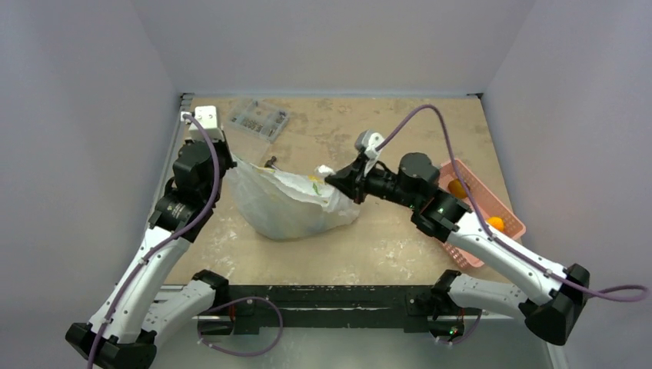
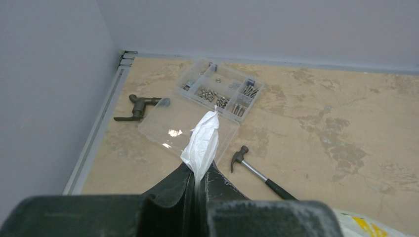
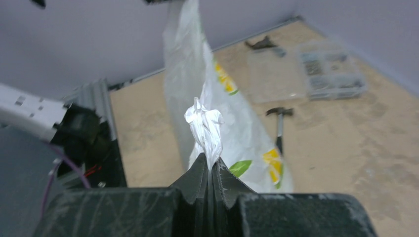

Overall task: Take the fake fruits out of the plastic bag
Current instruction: Untie the plastic bag at the center of the board.

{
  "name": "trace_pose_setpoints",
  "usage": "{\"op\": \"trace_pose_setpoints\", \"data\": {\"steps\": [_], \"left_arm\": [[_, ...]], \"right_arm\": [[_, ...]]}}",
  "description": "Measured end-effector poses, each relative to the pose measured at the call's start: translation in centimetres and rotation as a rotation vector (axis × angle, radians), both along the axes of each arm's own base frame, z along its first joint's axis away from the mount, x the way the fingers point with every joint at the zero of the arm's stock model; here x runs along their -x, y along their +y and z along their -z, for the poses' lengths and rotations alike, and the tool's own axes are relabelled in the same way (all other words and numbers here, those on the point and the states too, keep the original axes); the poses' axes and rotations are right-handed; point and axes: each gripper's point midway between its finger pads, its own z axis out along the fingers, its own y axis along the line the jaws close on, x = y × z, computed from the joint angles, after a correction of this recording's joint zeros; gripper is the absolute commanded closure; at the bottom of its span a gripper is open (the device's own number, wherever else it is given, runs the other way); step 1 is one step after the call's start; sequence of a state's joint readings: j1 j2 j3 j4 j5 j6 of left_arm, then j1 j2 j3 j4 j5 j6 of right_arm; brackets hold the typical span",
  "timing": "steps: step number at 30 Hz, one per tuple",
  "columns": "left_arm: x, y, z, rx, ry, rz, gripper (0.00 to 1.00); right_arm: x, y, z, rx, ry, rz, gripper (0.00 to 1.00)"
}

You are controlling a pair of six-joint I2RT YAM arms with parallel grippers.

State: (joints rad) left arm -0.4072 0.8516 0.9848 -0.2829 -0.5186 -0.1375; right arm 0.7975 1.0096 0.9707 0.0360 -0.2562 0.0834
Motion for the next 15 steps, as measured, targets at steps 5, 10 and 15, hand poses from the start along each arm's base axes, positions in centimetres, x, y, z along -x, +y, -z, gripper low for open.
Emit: {"op": "trace_pose_setpoints", "data": {"steps": [5,10,15], "left_arm": [[-0.8,-0.6,0.2,0.01,0.047,0.059,1.0],[-0.8,-1.5,0.4,0.0,0.064,0.111,1.0],[-0.2,-2.9,-0.2,-0.025,0.049,0.222,1.0]], "right_arm": [[4.4,3.6,6.9,0.118,0.152,-0.227,0.95],[6.7,3.7,8.6,0.176,0.2,-0.324,0.73],[5.5,2.7,9.1,0.245,0.224,-0.231,0.23]]}}
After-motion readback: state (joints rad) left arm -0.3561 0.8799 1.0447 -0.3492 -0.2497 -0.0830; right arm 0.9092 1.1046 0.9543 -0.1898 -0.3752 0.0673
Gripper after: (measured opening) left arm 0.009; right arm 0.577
